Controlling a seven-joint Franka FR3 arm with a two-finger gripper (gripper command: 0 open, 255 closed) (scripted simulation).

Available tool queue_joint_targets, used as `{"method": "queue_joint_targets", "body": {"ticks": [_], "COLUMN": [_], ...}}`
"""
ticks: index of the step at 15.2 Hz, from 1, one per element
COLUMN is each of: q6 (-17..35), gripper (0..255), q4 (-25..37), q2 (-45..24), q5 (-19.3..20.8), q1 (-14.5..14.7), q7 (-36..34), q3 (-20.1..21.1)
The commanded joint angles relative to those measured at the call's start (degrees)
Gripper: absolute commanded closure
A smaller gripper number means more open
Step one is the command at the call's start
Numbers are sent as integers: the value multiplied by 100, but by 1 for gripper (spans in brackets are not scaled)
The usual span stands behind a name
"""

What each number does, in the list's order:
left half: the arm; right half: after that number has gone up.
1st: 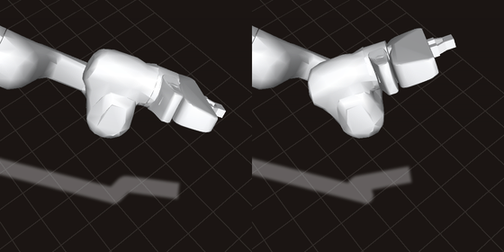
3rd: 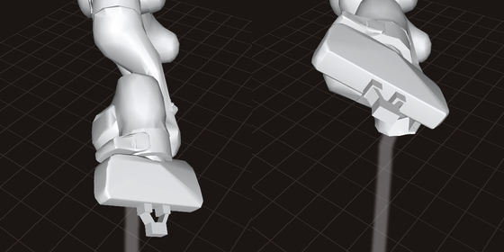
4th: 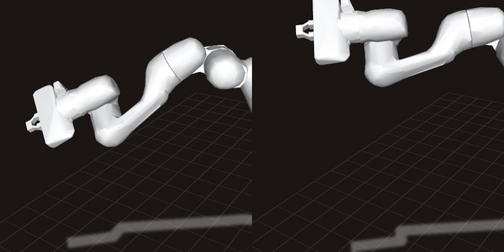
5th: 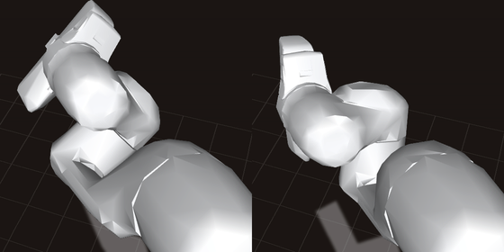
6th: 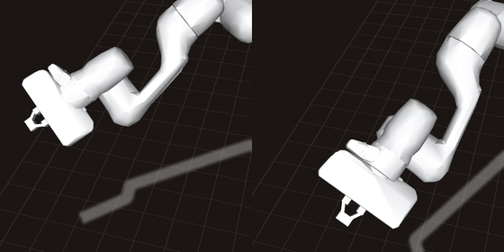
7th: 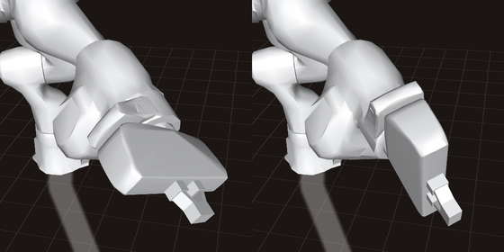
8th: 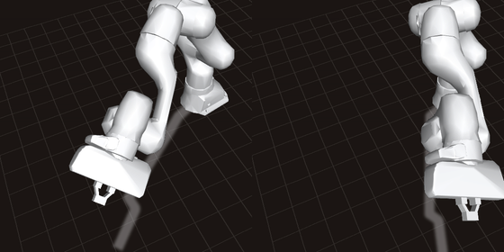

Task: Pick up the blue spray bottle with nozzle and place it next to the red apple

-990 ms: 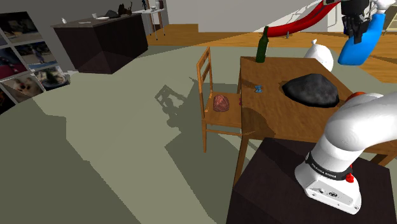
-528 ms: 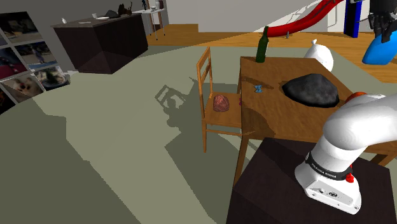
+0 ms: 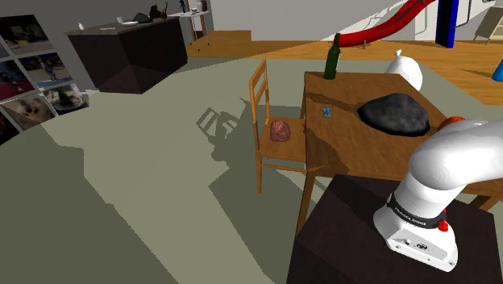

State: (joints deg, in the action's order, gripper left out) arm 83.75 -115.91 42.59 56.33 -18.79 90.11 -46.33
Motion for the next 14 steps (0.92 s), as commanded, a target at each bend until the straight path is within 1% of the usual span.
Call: {"method": "queue_joint_targets", "body": {"ticks": [1, 2, 14], "q6": [133, 179, 767], "gripper": [255, 255, 255], "q4": [141, 215, -666], "q2": [1, -17, 227], "q5": [148, 188, 495], "q1": [2, 22, -93], "q7": [263, 353, -76], "q3": [-276, -384, -706]}}
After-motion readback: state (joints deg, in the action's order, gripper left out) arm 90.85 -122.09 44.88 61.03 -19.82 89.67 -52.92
